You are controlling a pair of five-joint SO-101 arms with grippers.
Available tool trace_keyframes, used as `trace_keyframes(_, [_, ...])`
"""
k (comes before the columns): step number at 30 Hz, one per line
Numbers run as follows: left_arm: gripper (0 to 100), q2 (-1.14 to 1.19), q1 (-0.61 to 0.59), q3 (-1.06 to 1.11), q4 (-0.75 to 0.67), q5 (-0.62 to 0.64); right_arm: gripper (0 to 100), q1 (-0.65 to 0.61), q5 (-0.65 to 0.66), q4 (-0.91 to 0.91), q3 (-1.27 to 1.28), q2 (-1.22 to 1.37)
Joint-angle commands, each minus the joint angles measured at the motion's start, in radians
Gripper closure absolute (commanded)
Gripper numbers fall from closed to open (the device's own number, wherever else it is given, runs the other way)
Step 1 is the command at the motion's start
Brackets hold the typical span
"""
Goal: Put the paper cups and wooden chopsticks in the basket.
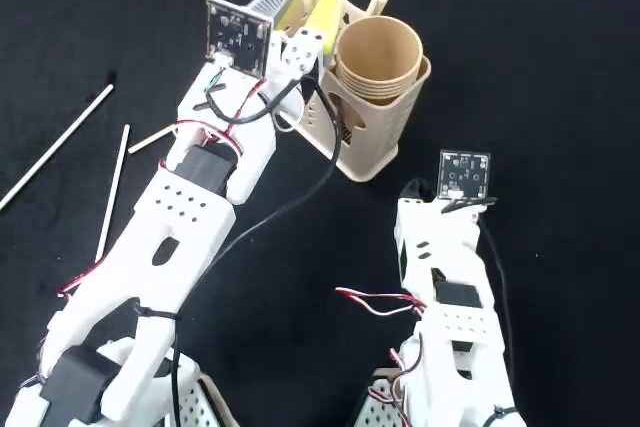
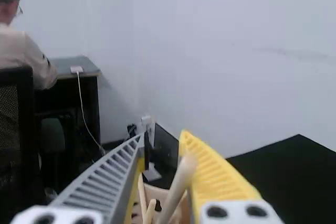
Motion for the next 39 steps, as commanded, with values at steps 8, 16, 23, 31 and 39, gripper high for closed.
trace_keyframes(8, [85, -0.018, -0.027, -0.012, 0.097, 0.110, 98.4, -0.014, 0.011, -0.021, -0.005, -0.019])
trace_keyframes(16, [85, -0.137, -0.188, -0.377, 0.928, 0.075, 98.4, -0.014, 0.011, -0.021, -0.005, -0.019])
trace_keyframes(23, [85, -0.071, -0.415, -0.522, 1.464, -0.178, 98.4, -0.014, 0.011, -0.021, -0.005, -0.019])
trace_keyframes(31, [85, 0.252, -0.507, -0.294, 1.356, -0.344, 98.4, -0.015, 0.011, -0.021, -0.002, -0.019])
trace_keyframes(39, [85, 0.603, -0.496, -0.415, 1.227, -0.417, 98.4, -0.015, 0.011, -0.021, -0.002, -0.019])
